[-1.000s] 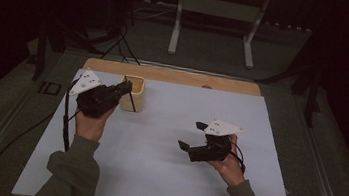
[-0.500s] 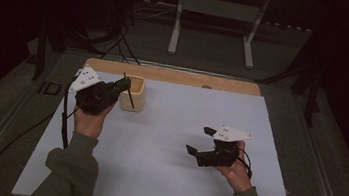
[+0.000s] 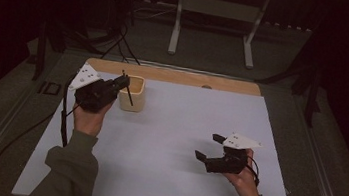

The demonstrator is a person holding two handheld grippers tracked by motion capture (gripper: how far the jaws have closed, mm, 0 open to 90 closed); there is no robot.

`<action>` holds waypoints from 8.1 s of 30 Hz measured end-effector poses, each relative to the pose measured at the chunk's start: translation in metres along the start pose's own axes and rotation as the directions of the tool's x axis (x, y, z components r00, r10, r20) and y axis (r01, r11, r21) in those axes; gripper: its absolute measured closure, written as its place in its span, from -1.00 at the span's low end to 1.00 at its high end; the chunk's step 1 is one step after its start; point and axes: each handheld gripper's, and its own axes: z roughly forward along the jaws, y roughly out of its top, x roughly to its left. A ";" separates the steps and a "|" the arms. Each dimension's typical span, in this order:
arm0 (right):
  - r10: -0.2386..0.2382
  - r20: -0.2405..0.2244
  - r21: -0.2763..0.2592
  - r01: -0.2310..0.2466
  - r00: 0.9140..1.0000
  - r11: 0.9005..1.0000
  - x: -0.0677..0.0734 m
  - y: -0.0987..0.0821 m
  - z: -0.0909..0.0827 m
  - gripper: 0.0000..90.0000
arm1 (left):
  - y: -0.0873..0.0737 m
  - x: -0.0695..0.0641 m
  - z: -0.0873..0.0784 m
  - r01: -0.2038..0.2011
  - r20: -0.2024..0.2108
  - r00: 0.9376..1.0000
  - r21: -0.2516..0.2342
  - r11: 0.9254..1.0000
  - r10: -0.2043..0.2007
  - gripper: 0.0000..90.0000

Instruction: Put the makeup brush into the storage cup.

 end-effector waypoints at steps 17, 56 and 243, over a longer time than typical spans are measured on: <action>0.037 0.015 -0.009 -0.037 0.999 0.999 -0.005 -0.017 -0.008 -0.75 | 0.003 0.007 0.001 -0.002 -0.029 1.000 -0.003 1.000 0.002 0.90; 0.061 0.006 -0.026 -0.060 0.998 0.998 -0.008 -0.022 -0.010 -0.75 | 0.011 0.021 0.030 -0.012 -0.086 0.996 0.016 1.000 0.013 0.90; 0.073 0.022 -0.042 -0.072 0.997 0.996 -0.017 -0.024 -0.020 -0.75 | -0.026 0.057 0.015 0.041 -0.152 0.988 0.186 0.982 -0.012 -0.84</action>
